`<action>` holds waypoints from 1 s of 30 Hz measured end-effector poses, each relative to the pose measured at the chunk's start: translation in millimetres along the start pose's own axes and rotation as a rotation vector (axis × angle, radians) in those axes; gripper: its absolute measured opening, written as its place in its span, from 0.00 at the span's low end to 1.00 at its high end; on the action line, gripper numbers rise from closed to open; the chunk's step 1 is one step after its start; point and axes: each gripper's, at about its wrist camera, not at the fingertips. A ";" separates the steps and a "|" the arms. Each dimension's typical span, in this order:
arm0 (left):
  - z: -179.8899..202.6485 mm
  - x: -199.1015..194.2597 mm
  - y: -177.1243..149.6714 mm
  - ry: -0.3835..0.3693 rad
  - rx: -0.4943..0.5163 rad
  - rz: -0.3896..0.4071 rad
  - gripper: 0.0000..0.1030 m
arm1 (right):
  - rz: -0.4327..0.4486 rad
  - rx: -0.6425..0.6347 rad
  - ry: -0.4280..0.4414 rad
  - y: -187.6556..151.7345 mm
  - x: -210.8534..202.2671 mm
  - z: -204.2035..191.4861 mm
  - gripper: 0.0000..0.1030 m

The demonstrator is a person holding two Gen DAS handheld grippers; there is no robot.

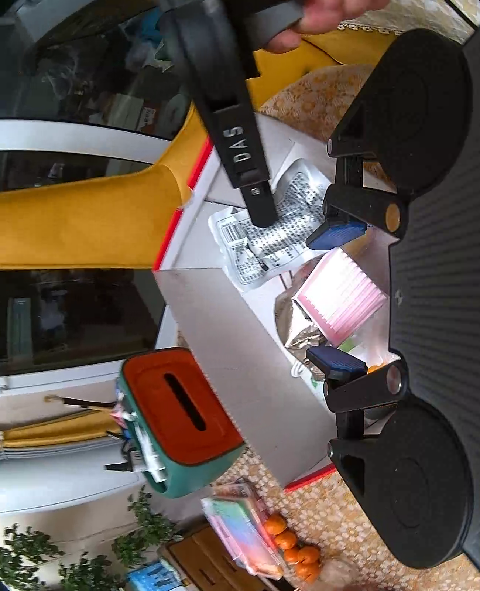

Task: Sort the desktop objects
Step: 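Carry the pink brush and silver blister pack with both tools over the red box, then open both tools to drop the pink brush and blister pack into the box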

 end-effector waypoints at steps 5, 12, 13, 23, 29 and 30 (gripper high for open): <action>-6.4 18.8 -2.5 -0.012 -0.028 -0.040 0.55 | -0.026 -0.018 0.000 -8.5 11.8 -2.8 0.00; -9.2 24.0 -8.1 -0.030 -0.065 -0.063 0.55 | -0.030 -0.050 -0.013 -14.9 12.7 -1.5 0.08; -10.3 24.0 -8.2 -0.031 -0.072 -0.063 0.56 | -0.027 -0.052 -0.014 -15.3 12.1 -0.9 0.11; -16.6 0.2 -9.8 -0.048 -0.119 -0.025 0.63 | -0.006 -0.058 -0.003 -16.2 -4.6 1.3 0.31; -21.7 -26.2 -11.9 -0.027 -0.143 0.004 0.66 | -0.001 -0.077 0.012 -17.9 -18.7 -3.2 0.35; -22.7 -30.4 -12.7 -0.025 -0.148 0.005 0.66 | 0.001 -0.088 0.014 -18.8 -21.8 -5.0 0.35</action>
Point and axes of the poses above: each gripper's, at about its wrist camera, not at the fingertips, and x roughly the way its jaws point, z to its right, y to its top, and after that the axes turned 4 degrees about -x, right-handed
